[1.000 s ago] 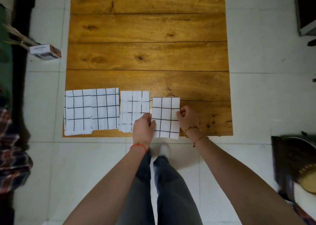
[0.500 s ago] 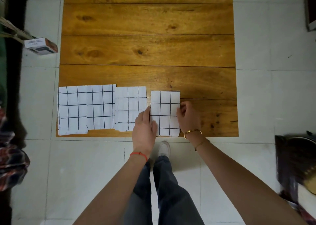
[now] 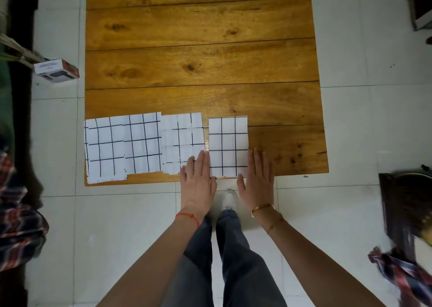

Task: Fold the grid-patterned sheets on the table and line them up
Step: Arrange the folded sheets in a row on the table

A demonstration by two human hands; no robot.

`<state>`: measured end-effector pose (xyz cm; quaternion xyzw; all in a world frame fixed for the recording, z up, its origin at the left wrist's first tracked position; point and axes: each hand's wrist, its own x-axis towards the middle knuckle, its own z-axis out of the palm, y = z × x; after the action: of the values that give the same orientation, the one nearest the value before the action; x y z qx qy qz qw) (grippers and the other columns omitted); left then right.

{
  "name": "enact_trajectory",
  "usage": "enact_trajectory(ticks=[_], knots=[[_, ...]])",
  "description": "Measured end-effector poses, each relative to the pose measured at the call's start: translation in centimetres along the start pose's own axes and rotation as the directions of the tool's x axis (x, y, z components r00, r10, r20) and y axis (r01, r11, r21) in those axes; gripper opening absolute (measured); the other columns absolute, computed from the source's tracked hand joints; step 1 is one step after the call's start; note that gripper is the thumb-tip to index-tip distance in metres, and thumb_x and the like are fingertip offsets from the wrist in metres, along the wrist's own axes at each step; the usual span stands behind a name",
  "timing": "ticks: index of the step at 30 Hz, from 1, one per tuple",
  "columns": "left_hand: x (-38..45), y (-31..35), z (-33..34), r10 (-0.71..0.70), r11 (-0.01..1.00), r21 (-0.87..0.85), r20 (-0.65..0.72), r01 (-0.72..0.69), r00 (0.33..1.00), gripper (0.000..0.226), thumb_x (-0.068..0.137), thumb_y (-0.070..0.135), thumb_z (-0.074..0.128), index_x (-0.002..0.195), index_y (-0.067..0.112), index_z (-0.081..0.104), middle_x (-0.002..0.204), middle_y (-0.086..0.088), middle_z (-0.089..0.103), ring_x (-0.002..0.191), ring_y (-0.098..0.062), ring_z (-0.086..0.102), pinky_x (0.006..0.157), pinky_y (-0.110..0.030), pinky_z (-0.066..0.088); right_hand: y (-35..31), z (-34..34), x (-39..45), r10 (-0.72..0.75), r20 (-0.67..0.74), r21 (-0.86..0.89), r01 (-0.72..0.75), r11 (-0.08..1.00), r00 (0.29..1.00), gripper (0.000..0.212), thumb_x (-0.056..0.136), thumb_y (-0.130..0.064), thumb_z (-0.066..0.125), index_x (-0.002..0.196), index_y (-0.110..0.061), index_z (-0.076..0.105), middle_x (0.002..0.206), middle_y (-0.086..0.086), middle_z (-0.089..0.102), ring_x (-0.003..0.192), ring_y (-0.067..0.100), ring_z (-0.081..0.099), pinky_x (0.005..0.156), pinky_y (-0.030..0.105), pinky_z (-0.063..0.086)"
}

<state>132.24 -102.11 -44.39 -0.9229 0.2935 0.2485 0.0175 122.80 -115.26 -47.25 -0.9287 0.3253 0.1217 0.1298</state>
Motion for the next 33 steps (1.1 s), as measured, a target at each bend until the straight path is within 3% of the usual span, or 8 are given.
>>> enact_trajectory(ticks=[7, 15, 27, 30, 33], knots=[[-0.6, -0.3, 0.2, 0.016, 0.999, 0.033, 0.070, -0.018, 0.997, 0.064, 0.101, 0.037, 0.025, 0.153, 0.015, -0.005, 0.162, -0.001, -0.001, 0.148, -0.026, 0.004, 0.119, -0.047, 0.012, -0.8, 0.1, 0.2, 0.017, 0.064, -0.064, -0.013, 0.998, 0.998, 0.072, 0.091, -0.040, 0.048, 0.149, -0.007, 0.020, 0.156, 0.013, 0.020, 0.144, 0.036, 0.016, 0.114, 0.057, 0.019], [-0.3, -0.5, -0.5, 0.050, 0.998, 0.023, 0.035, -0.051, 0.998, 0.062, 0.100, 0.035, 0.026, 0.154, 0.014, 0.002, 0.161, -0.001, 0.007, 0.147, -0.026, 0.007, 0.118, -0.046, 0.014, -1.7, -0.2, 0.8, 0.038, 0.043, -0.058, -0.036, 0.998, 0.998, 0.070, 0.093, -0.039, 0.044, 0.149, -0.006, 0.020, 0.157, 0.013, 0.018, 0.144, 0.035, 0.015, 0.114, 0.057, 0.019], [0.8, 0.1, -0.5, 0.077, 0.996, 0.035, 0.082, -0.080, 0.994, 0.061, 0.102, 0.037, 0.023, 0.153, 0.014, 0.000, 0.161, 0.001, 0.001, 0.147, -0.028, 0.002, 0.118, -0.049, 0.011, -2.1, -0.3, 1.8, -0.003, 0.047, -0.051, 0.006, 0.999, 0.999, 0.069, 0.094, -0.036, 0.043, 0.150, -0.007, 0.016, 0.158, 0.012, 0.015, 0.145, 0.034, 0.010, 0.115, 0.053, 0.007], [0.8, -0.3, -0.6, 0.098, 0.995, -0.018, 0.025, -0.098, 0.995, 0.059, 0.100, 0.034, 0.030, 0.153, 0.013, 0.012, 0.160, -0.002, 0.011, 0.146, -0.029, 0.011, 0.117, -0.050, 0.016, -2.3, -0.5, 1.8, 0.007, -0.008, -0.022, -0.007, 1.000, 1.000, 0.068, 0.093, -0.035, 0.042, 0.149, -0.006, 0.018, 0.157, 0.013, 0.018, 0.145, 0.033, 0.013, 0.116, 0.051, 0.008], [0.6, -1.2, -1.1, 0.053, 0.985, -0.157, -0.148, -0.076, 0.988, 0.052, 0.095, 0.025, 0.045, 0.145, 0.013, 0.036, 0.150, -0.006, 0.035, 0.137, -0.029, 0.032, 0.111, -0.046, 0.031, -3.2, -1.3, 1.8, -0.034, -0.134, 0.057, 0.042, 0.997, 0.990, 0.056, 0.091, -0.029, 0.048, 0.141, -0.006, 0.038, 0.143, 0.014, 0.042, 0.134, 0.033, 0.036, 0.112, 0.045, 0.026]])
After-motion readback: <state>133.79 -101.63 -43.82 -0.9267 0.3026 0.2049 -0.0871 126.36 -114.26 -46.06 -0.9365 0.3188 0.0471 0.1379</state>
